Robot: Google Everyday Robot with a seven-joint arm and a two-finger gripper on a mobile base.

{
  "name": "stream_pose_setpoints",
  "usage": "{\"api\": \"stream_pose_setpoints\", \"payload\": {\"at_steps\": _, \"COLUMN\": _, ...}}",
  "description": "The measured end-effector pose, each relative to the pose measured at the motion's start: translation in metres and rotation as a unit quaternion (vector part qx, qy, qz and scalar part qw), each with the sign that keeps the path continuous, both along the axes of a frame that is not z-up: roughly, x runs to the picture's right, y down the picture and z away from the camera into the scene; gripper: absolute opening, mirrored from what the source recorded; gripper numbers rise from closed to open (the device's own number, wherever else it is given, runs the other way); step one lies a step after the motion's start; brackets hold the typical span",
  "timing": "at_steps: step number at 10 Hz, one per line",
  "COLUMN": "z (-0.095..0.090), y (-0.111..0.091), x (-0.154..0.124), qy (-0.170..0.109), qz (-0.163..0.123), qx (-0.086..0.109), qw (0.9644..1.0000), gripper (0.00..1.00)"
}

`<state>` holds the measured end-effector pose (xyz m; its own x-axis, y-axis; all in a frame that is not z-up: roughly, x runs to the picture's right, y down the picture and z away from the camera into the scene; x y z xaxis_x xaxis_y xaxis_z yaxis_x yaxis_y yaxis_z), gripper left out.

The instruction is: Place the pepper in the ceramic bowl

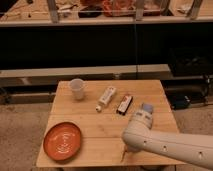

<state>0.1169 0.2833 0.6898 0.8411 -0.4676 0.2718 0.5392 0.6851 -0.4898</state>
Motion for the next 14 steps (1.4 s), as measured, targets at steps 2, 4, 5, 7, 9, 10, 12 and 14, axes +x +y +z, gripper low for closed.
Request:
{"api": "stream_pose_setpoints", "payload": {"at_steps": 2, "z": -0.004, "y": -0.003, "x": -0.026, "qy": -0.01, "qz": -0.012, "qx": 0.004, "qw": 0.9999, "gripper": 0.02}}
{"api": "stream_pose_setpoints", "payload": {"at_steps": 4, "z": -0.007, "y": -0.009, "x": -0.054, "qy": -0.018, "qz": -0.024, "qx": 0.011, "qw": 0.9995, "gripper": 0.02}}
{"api": "stream_pose_setpoints", "payload": {"at_steps": 5, "z": -0.008, "y": -0.012, "x": -0.059, "qy": -0.021, "qz": -0.027, "qx": 0.014, "qw": 0.9993, "gripper": 0.02}}
{"api": "stream_pose_setpoints", "payload": {"at_steps": 7, "z": -0.008, "y": -0.017, "x": -0.059, "qy": -0.022, "qz": -0.026, "qx": 0.017, "qw": 0.9993, "gripper": 0.02}}
{"api": "stream_pose_setpoints", "payload": {"at_steps": 9, "z": -0.006, "y": -0.022, "x": -0.069, "qy": -0.03, "qz": -0.03, "qx": 0.019, "qw": 0.9989, "gripper": 0.02}}
{"api": "stream_pose_setpoints", "payload": {"at_steps": 10, "z": -0.006, "y": -0.024, "x": -0.071, "qy": -0.031, "qz": -0.032, "qx": 0.02, "qw": 0.9988, "gripper": 0.02}}
{"api": "stream_pose_setpoints", "payload": {"at_steps": 12, "z": -0.006, "y": -0.031, "x": -0.085, "qy": -0.037, "qz": -0.037, "qx": 0.023, "qw": 0.9983, "gripper": 0.02}}
{"api": "stream_pose_setpoints", "payload": {"at_steps": 14, "z": -0.006, "y": -0.035, "x": -0.085, "qy": -0.04, "qz": -0.039, "qx": 0.026, "qw": 0.9981, "gripper": 0.02}}
